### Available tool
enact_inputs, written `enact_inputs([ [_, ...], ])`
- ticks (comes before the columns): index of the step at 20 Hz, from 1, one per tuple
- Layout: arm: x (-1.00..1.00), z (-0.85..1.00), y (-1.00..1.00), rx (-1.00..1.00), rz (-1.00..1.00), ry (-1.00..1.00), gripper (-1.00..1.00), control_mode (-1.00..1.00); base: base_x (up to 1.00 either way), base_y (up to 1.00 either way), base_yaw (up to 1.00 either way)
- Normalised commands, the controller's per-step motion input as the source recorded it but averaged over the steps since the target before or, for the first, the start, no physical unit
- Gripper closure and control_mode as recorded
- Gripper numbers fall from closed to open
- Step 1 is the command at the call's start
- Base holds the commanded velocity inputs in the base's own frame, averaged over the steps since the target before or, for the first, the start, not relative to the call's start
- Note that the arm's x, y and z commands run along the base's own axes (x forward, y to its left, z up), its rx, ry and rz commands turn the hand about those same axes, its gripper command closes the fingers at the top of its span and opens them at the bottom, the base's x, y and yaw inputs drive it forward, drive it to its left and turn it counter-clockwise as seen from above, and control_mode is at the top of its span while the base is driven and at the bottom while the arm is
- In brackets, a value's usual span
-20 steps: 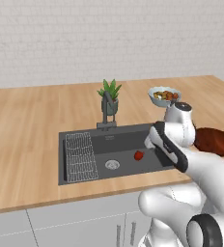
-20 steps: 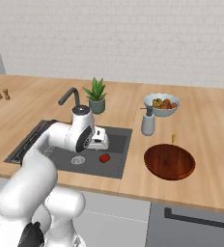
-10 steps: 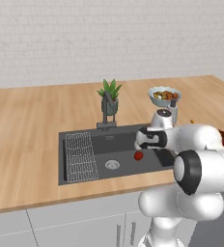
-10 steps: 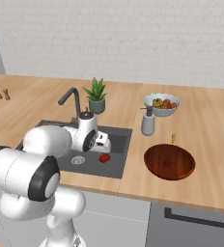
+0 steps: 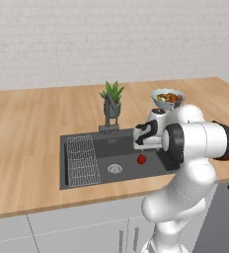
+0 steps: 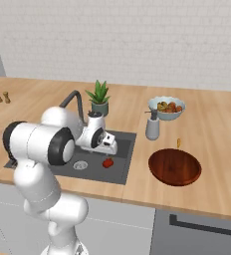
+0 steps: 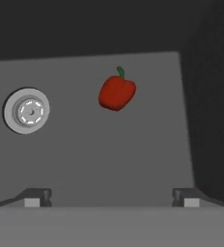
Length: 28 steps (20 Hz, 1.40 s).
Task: Pick the bell pepper from the sink and place it in the bowl. Then pick the bowl and place it in the microwave. Then close the microwave door and press the start button.
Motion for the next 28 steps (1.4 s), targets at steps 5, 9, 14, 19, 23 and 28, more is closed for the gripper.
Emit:
enact_inputs([
  [5, 0.24, -0.55, 0.0, -0.02, 0.0, 0.0, -1.0, -1.0, 0.0, 0.0, 0.0],
  [9, 0.35, -0.54, 0.0, -0.01, -0.01, 0.0, -1.0, -1.0, 0.0, 0.0, 0.0],
  [14, 0.43, -0.49, 0.0, -0.01, -0.04, 0.0, -1.0, -1.0, 0.0, 0.0, 0.0],
  [19, 0.38, -0.32, 0.0, 0.0, -0.05, 0.0, -1.0, -1.0, 0.0, 0.0, 0.0],
  [23, 0.4, -0.36, 0.0, 0.0, -0.04, 0.0, -1.0, -1.0, 0.0, 0.0, 0.0],
  [28, 0.33, -0.28, -0.01, 0.0, -0.04, 0.0, -1.0, -1.0, 0.0, 0.0, 0.0],
])
